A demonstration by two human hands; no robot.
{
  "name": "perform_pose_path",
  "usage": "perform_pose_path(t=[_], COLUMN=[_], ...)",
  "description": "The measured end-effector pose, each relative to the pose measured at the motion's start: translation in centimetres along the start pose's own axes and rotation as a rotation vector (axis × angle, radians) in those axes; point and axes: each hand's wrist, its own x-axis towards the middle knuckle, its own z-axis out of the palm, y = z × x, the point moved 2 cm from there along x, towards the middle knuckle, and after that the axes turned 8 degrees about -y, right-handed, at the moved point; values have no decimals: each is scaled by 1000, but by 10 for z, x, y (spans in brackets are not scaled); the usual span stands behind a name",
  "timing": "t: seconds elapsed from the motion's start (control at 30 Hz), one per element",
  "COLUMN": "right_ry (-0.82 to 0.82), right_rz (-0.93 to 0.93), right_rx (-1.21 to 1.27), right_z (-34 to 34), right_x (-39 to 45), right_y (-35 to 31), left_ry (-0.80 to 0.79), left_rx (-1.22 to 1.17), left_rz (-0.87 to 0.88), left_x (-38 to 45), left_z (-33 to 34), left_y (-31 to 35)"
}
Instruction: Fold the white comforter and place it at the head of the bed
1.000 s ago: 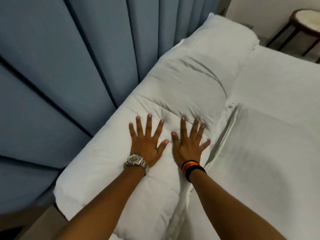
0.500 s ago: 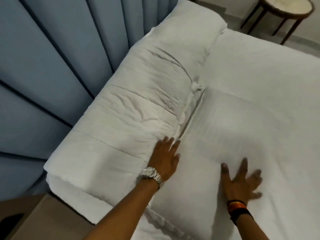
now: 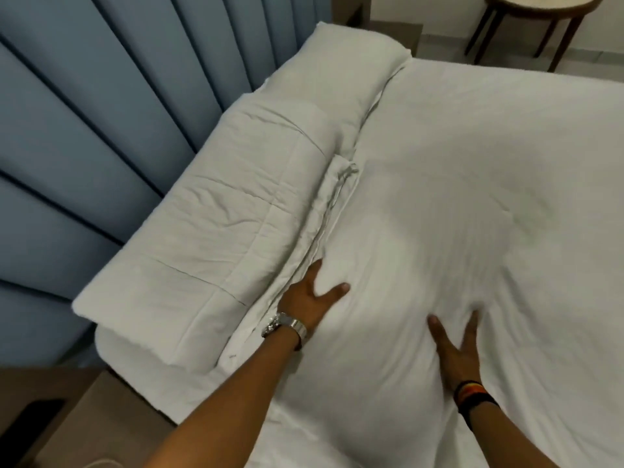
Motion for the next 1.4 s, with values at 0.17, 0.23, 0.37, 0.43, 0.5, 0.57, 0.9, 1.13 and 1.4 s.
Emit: perform_pose_path(t=[0.17,0.23,0.37,0.43,0.5,0.57,0.9,1.13,1.4], right_ry=[67,87,24,-23,-67,-111,116,66,-18], right_rz=[-168,-213,-347,-442,-534,-604,-487,-569,-648], right_rx=[214,255,343,362,361,321,-590,-1028,-497], right_z=[-2,5,47,84,131,181,400,447,402], right_x=[-38,-58,-90,-105,-116,-122,-75,-39,-122], right_y=[-55,-84,-143,-175,-203,-224,-220,-194,-265], left_ry=[159,206,285,357,420,459,68,245,211], left_rx=[32,54,189,241,234,221,502,647,630], left_rz=[155,220,372,390,365,318,106,439,484], left_x=[-47,-61,-91,-102,-103,-94,63,98,57], left_z=[-33,-65,-151,-207,-269,-329,-405,-356,-405], left_y=[92,129,186,189,169,135,-96,-126,-29])
